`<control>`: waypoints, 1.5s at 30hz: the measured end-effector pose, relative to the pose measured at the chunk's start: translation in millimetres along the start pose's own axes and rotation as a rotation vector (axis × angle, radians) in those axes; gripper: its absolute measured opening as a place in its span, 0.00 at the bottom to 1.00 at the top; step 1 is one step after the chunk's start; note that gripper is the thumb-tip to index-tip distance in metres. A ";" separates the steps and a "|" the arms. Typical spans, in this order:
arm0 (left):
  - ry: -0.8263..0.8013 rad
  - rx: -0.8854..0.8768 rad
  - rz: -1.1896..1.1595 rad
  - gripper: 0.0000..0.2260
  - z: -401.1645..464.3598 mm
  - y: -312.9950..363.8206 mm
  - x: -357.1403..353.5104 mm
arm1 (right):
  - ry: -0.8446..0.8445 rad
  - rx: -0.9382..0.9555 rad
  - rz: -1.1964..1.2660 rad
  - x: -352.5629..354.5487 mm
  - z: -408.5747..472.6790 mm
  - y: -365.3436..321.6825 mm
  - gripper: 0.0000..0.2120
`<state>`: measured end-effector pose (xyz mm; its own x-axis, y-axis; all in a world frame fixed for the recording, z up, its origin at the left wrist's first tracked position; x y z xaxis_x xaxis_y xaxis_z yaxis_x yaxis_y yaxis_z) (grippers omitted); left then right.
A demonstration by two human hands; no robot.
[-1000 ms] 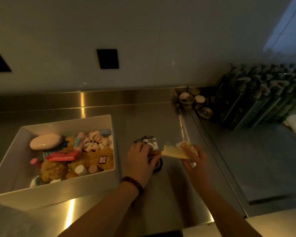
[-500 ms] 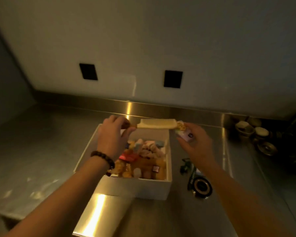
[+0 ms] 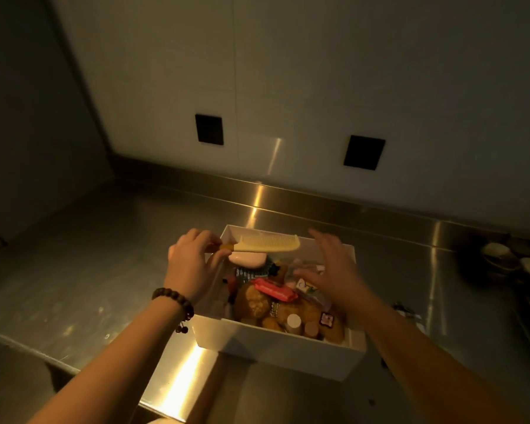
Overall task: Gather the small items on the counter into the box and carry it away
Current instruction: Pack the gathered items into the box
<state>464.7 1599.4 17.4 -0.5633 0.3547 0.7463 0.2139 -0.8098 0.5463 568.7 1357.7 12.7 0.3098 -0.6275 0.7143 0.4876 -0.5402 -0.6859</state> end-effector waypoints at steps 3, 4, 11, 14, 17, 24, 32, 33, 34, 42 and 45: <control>-0.022 -0.034 -0.040 0.07 7.2 12.1 -7.1 | 0.041 0.177 -0.065 10.7 12.0 -21.7 0.36; -0.040 -0.043 -0.056 0.07 10.0 17.8 -11.4 | 0.014 0.230 -0.135 10.9 15.5 -25.3 0.30; -0.290 -0.100 -0.032 0.06 29.4 47.1 -63.2 | -0.004 0.222 -0.496 -4.1 23.2 4.3 0.10; -0.406 -0.116 -0.017 0.06 36.5 51.6 -87.2 | -0.068 0.121 -0.553 -16.6 21.2 28.1 0.10; -0.474 -0.152 0.047 0.07 39.5 53.5 -107.9 | -0.151 -0.059 -0.540 -26.2 22.5 43.2 0.10; -0.437 -0.154 0.258 0.12 38.6 44.5 -123.9 | -0.235 -0.113 -0.419 -49.1 14.5 52.0 0.27; -0.706 -0.131 0.251 0.31 15.3 47.4 -121.9 | -0.349 -0.155 -0.433 -48.2 6.8 56.2 0.35; -0.705 -0.136 0.228 0.31 13.0 55.9 -121.1 | -0.322 -0.131 -0.386 -40.8 5.7 53.3 0.33; -0.691 -0.142 0.181 0.31 10.9 66.8 -120.1 | -0.275 -0.095 -0.331 -30.5 3.4 50.2 0.32; -0.567 -0.365 -0.054 0.27 -27.8 199.7 -135.0 | 0.156 -0.217 -0.276 97.3 -71.4 113.3 0.21; -0.616 -0.493 -0.029 0.24 -51.8 239.1 -158.6 | 0.142 -0.376 -0.269 124.3 -111.8 156.4 0.21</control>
<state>563.8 1325.3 9.9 0.0108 0.4573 0.8893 -0.2537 -0.8590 0.4448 592.2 1132.5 -21.3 0.0860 -0.4935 0.8655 0.1977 -0.8430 -0.5003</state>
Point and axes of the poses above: each hand's wrist, its own z-axis towards the middle knuckle, its own x-axis out of the back of the hand, y = z × x, the point moved 4 cm from there along z, towards the middle knuckle, and after that the axes turned 3 degrees about x, right-handed, at the moved point
